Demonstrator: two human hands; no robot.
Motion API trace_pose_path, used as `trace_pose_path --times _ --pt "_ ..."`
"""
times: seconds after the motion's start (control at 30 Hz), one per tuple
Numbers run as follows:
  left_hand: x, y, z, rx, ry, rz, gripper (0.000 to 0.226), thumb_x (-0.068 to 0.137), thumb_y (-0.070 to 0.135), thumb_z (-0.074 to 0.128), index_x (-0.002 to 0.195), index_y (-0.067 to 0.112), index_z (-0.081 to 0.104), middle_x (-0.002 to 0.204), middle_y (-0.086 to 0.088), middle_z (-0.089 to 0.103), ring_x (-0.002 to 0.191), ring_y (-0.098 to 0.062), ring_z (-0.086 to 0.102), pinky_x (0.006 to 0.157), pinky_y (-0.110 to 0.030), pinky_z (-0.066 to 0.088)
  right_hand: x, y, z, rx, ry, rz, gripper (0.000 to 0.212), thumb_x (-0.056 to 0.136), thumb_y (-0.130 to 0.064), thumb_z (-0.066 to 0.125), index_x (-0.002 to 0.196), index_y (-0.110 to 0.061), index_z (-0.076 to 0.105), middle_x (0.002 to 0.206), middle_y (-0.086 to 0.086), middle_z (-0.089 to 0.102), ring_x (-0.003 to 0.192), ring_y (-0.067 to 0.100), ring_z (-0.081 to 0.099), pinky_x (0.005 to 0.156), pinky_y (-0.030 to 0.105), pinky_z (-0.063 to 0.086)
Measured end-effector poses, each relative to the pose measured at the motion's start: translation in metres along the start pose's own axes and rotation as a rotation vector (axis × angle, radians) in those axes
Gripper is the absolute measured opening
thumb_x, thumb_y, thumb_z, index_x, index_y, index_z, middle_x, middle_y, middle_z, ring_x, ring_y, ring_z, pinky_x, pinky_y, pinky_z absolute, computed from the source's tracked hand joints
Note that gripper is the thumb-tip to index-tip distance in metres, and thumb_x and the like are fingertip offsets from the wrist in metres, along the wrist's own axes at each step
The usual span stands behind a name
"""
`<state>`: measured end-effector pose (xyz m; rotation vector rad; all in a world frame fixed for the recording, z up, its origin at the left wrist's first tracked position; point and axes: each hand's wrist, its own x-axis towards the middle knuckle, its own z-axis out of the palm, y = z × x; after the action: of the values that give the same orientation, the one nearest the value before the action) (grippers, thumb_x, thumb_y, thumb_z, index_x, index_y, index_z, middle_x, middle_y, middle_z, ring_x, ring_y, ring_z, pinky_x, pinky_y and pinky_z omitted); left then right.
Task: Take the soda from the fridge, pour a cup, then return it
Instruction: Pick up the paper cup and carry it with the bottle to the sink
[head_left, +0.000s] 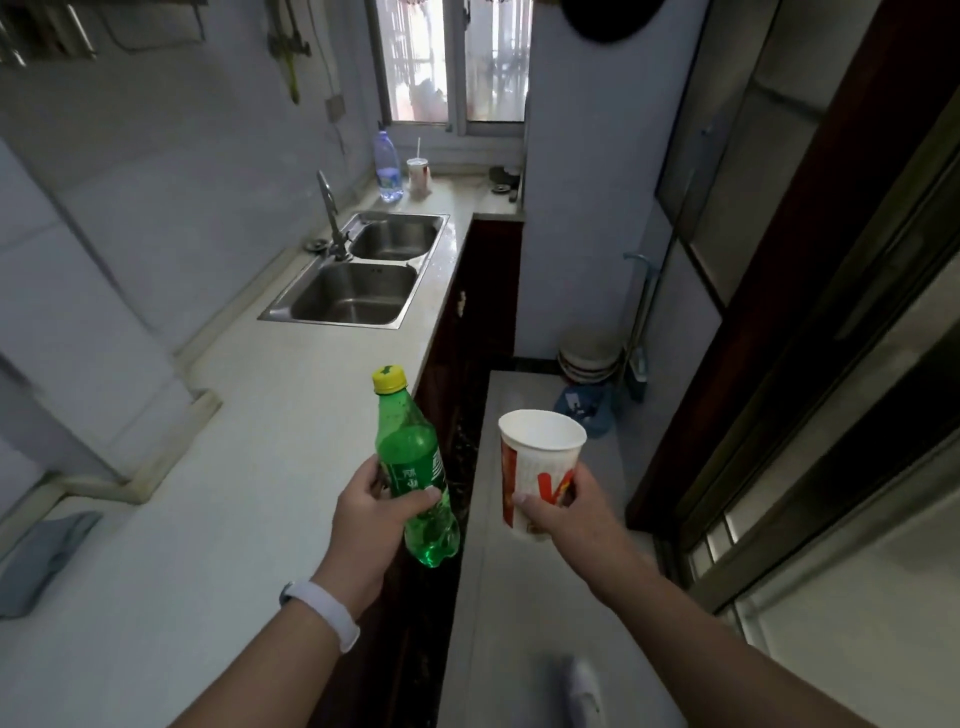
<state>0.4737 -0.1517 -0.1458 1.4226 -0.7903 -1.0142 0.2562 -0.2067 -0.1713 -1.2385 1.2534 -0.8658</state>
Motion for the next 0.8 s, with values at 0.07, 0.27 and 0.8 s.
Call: trace_pose_path --times 0.07,0.27,0.8 --pt "0.021 0.003 0.015 0.002 0.04 0.006 0.041 0.072 -0.005 0.077 0.105 0.019 0.068 0.097 0.0 0.075 0.089 -0.019 0.071 0.074 -0.031 0.054 0.033 -0.003 -0.007 0.012 -0.039 -0.012 0.054 0.076 -0.025 0.082 0.122 -0.026 0.054 0.108 -0.008 0.07 0.092 0.003 0.068 0.073 0.019 0.054" --pt "0.085 0.021 0.065 -0.017 0.196 0.0 0.041 0.072 -0.005 0.077 0.105 0.019 0.069 0.095 -0.001 0.075 0.087 -0.02 0.072 0.07 -0.032 0.054 0.133 -0.033 -0.038 0.036 -0.19 -0.04 0.055 0.078 -0.023 0.081 0.123 -0.028 0.05 0.112 -0.008 0.067 0.097 0.003 0.065 0.075 0.019 0.052" --pt "0.159 0.037 0.039 -0.018 0.616 0.042 0.049 0.071 -0.002 0.079 0.111 0.024 0.067 0.109 0.001 0.072 0.1 -0.019 0.067 0.085 -0.041 0.053 0.285 -0.069 0.02 -0.007 -0.537 -0.032 0.057 0.075 -0.025 0.083 0.122 -0.029 0.05 0.114 -0.008 0.066 0.104 0.009 0.064 0.084 0.028 0.053"
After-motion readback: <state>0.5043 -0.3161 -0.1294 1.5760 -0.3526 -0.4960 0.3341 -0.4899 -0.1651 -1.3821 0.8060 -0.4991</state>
